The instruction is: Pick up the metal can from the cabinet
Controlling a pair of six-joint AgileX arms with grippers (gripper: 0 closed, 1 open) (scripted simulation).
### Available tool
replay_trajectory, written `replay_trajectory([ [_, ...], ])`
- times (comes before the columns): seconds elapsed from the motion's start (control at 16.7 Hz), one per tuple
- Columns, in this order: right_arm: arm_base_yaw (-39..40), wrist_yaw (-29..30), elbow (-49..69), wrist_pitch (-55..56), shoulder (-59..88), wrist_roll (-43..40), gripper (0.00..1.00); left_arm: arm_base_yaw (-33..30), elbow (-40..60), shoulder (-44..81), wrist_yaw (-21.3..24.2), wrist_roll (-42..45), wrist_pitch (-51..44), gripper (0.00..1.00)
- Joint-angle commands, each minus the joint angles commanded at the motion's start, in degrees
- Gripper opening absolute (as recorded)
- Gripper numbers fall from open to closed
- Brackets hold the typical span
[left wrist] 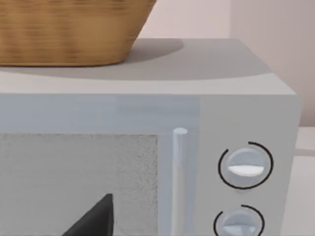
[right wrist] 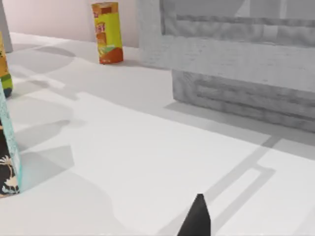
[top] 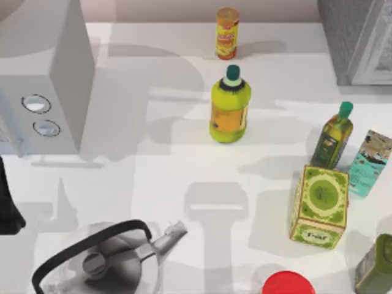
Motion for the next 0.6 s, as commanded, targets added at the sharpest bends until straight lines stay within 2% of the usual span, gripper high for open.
replay_trajectory([
  [0.24, 0.0, 0.0, 0.0, 0.0, 0.0, 0.0, 0.98, 0.0, 0.0, 0.0, 0.0, 0.0, 0.0, 1.0],
  [0.6, 0.0, 0.0, 0.0, 0.0, 0.0, 0.0, 1.0, 0.0, 0.0, 0.0, 0.0, 0.0, 0.0, 1.0],
])
